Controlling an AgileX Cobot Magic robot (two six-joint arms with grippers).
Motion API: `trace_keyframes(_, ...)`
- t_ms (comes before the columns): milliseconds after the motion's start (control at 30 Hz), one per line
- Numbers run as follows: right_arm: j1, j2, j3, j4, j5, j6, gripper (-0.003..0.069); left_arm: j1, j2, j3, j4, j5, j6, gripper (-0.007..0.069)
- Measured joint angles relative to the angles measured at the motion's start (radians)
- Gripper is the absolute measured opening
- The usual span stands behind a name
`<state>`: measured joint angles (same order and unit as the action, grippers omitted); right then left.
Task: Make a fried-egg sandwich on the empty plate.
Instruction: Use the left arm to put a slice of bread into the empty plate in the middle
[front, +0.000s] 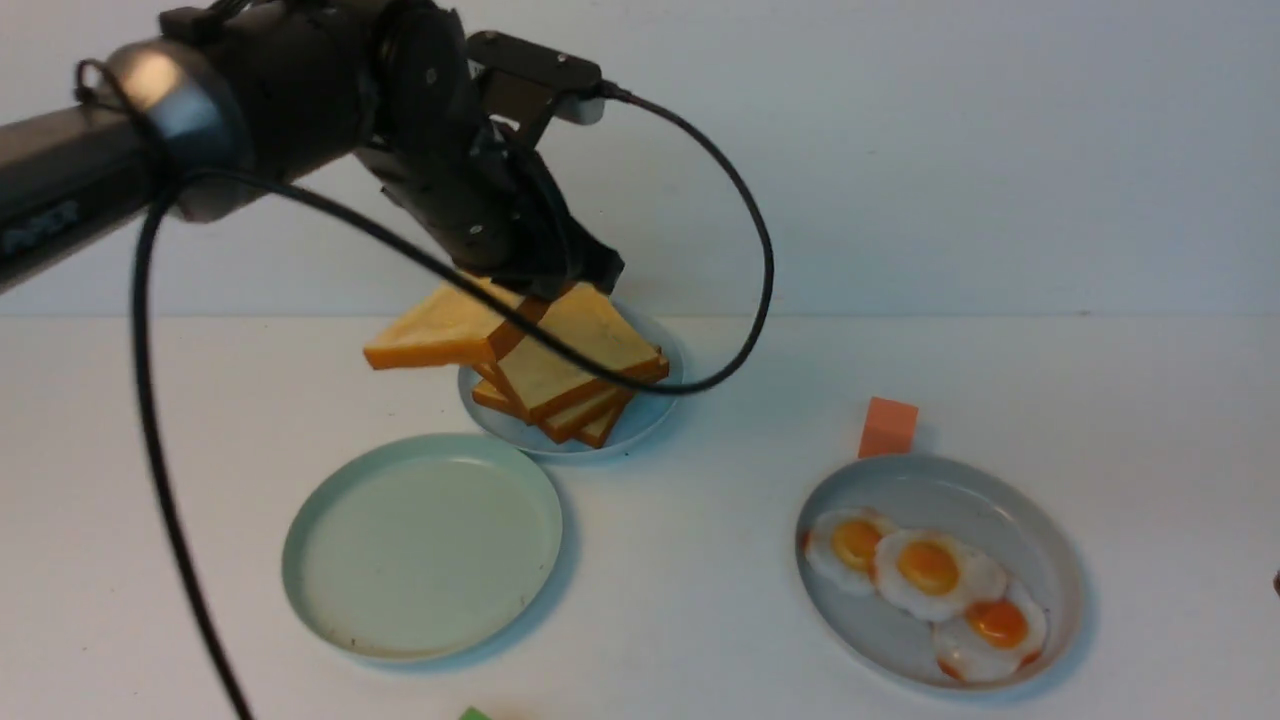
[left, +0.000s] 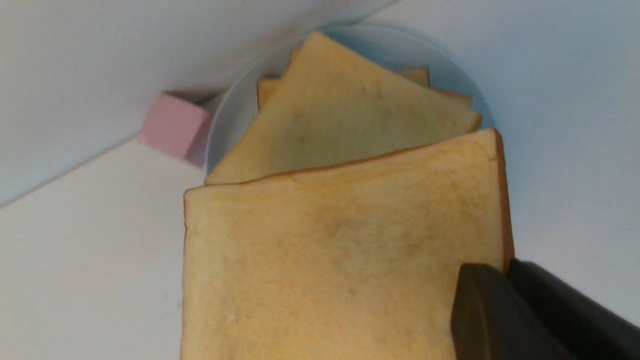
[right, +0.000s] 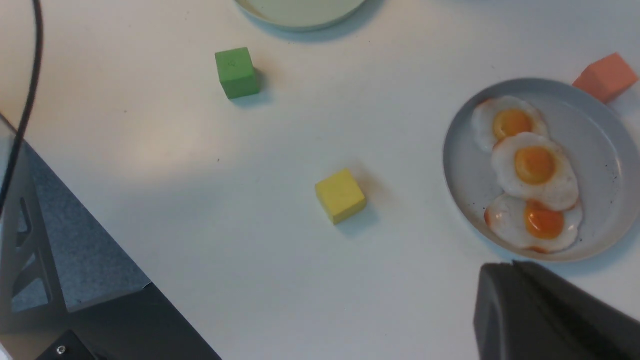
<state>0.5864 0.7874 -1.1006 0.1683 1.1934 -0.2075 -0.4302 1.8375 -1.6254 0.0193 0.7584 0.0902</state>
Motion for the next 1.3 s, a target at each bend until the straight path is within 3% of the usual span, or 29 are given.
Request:
trace_keyframes(133, 0.000, 0.000, 0.000, 0.000, -0.002, 0.000, 0.0036, -0.020, -0.200, 0.323, 0.005, -0.113, 0.000, 0.0017)
trace_keyframes(333, 0.000, 0.000, 0.000, 0.000, -0.028, -0.002, 0.0042, -0.020, -0.334, 0.682, 0.057, -0.414, 0.024, 0.0017)
trace_keyframes(567, 0.000, 0.000, 0.000, 0.000, -0.053, -0.003, 0.0049, -0.020, -0.258, 0.762, 0.168, -0.546, 0.030, 0.0017)
trace_keyframes(867, 0.000, 0.000, 0.000, 0.003, -0.063, -0.003, 0.0059, -0.020, -0.162, 0.762, 0.186, -0.635, 0.030, 0.0034)
trace_keyframes(1000, 0.000, 0.000, 0.000, 0.004, -0.063, -0.003, 0.0064, -0.020, -0.153, 0.762, 0.187, -0.631, 0.030, 0.0108)
trace_keyframes(1200, 0.000, 0.001, 0.000, 0.007, -0.063, -0.003, 0.0070, -0.020, -0.160, 0.762, 0.187, -0.619, 0.030, 0.0277)
trace_keyframes(1300, 0.000, 0.032, 0.000, 0.007, -0.063, -0.003, 0.0075, -0.020, -0.200, 0.762, 0.182, -0.597, 0.020, 0.0397)
